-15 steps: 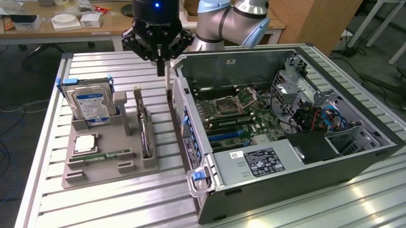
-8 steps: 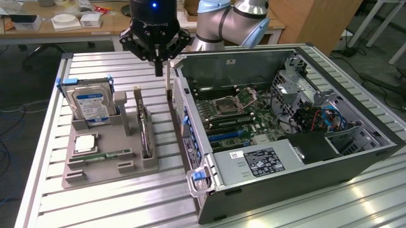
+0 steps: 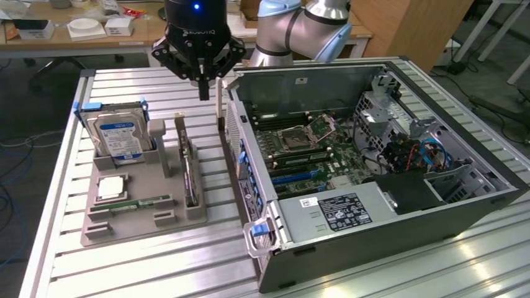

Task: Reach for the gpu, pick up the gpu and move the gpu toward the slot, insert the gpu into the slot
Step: 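Reach for the gpu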

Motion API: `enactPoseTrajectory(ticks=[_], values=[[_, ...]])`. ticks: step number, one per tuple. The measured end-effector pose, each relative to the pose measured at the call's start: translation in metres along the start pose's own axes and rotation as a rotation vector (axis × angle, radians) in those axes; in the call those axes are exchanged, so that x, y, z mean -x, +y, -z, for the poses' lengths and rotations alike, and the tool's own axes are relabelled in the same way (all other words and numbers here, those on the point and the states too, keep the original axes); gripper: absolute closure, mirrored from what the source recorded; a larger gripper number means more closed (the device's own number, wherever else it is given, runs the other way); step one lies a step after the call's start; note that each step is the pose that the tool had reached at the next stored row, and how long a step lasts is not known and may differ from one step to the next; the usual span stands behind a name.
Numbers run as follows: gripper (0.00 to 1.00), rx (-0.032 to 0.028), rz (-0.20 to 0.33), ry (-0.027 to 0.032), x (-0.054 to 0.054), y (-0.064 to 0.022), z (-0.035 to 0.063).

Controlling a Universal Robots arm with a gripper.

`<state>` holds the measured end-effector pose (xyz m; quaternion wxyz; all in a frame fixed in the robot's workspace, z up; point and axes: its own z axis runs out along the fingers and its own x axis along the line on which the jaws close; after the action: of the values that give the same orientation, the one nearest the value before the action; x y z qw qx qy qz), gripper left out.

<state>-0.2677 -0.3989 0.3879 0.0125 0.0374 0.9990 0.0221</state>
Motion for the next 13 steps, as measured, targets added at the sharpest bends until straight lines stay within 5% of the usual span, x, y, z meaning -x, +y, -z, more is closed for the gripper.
enactPoseTrajectory(ticks=[13], values=[[0.90, 0.0001, 0.000, 0.0000, -0.013, -0.0010, 0.0003]])
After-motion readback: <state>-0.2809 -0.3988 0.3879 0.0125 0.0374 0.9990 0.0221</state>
